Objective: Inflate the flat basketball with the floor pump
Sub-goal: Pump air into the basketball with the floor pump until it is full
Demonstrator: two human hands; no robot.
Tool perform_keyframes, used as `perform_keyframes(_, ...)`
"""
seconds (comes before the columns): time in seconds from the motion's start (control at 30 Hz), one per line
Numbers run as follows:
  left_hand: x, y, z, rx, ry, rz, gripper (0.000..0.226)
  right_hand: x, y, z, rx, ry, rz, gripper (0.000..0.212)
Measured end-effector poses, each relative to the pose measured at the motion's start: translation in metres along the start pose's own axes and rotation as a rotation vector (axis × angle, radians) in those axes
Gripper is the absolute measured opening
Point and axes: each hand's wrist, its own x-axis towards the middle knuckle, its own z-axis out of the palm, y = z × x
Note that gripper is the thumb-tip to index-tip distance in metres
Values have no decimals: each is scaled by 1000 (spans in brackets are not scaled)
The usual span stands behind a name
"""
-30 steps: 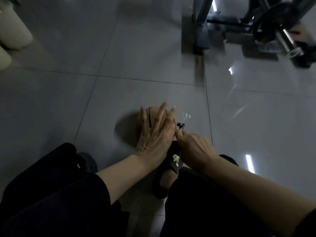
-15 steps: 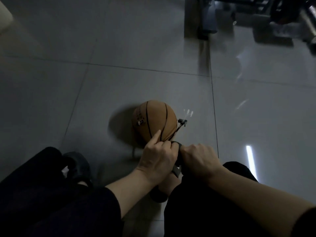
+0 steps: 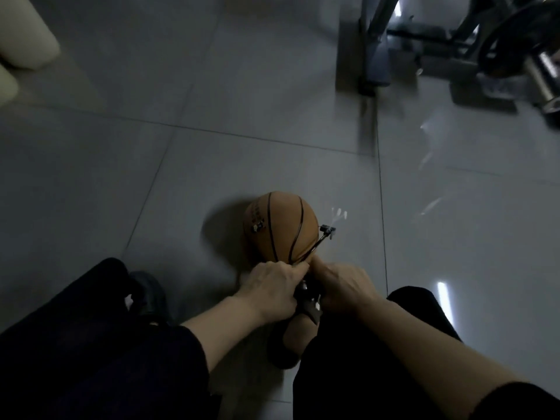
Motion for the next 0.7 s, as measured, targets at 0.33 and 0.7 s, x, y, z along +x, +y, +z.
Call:
perform_keyframes(0.33,-15,49,-48,-446,834,-84,22,-50,-26,-73,249,141,-43,52)
perform_keyframes(0.7,16,-1,26,-326,511,-434,34,18,-21,30,-30,395,207,83)
